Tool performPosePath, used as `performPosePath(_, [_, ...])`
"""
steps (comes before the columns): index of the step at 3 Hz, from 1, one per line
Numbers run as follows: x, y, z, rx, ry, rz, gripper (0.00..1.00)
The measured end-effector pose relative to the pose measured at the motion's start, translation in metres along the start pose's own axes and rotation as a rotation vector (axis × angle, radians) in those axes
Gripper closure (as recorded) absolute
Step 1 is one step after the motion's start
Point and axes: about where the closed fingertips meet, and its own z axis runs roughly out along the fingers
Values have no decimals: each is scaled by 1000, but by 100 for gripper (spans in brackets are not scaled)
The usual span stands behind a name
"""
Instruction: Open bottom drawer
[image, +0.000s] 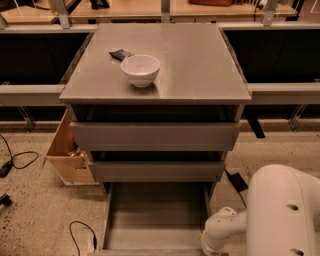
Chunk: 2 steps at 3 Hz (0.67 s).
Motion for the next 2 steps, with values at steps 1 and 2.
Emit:
performPosePath(1, [-2,1,-62,33,90,5,0])
performPosePath(2, [-6,8,-132,55,173,45,0])
